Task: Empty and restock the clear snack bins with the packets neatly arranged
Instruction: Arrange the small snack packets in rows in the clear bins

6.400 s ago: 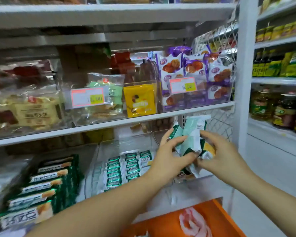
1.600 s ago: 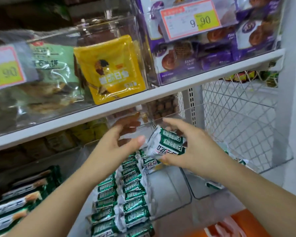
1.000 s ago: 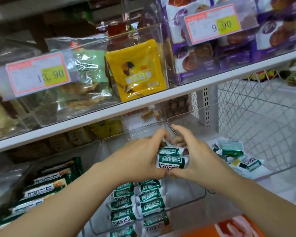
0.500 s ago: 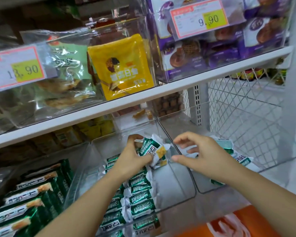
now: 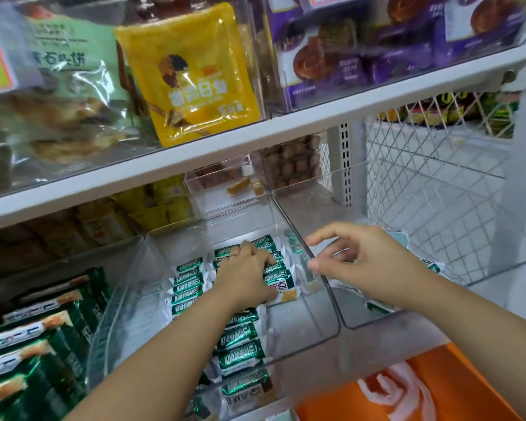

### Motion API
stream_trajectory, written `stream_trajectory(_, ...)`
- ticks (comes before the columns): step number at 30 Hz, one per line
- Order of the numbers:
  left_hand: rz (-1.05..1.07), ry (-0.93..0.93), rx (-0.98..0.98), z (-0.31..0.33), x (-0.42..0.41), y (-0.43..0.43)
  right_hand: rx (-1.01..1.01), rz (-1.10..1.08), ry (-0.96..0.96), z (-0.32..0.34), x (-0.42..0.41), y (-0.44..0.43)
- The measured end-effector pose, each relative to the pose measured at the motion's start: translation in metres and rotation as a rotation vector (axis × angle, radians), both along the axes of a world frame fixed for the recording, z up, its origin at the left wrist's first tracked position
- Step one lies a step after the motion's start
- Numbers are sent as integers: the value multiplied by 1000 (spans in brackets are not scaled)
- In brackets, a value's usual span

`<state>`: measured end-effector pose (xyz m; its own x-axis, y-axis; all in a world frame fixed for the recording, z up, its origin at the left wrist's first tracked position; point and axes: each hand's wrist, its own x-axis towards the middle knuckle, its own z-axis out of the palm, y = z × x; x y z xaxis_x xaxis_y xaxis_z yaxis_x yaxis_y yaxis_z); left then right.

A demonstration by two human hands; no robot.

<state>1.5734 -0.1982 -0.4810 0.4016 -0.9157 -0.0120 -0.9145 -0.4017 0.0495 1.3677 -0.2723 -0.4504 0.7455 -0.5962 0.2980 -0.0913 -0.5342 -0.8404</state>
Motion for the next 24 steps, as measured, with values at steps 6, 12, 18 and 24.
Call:
stream_trajectory(6, 8, 62, 20, 6, 3, -2, 10, -308, 108, -9, -22, -68)
stream_trajectory(12, 17, 14, -82, -1, 5, -1, -146, -296, 730, -34, -18, -104)
stream_trajectory(18, -4, 88, -260, -1, 2, 3, -300, -311, 922, -39, -16, -107)
stream_trajectory(24, -101, 405, -772, 39, -33, 5, 238, -187, 213, -17, -24, -89)
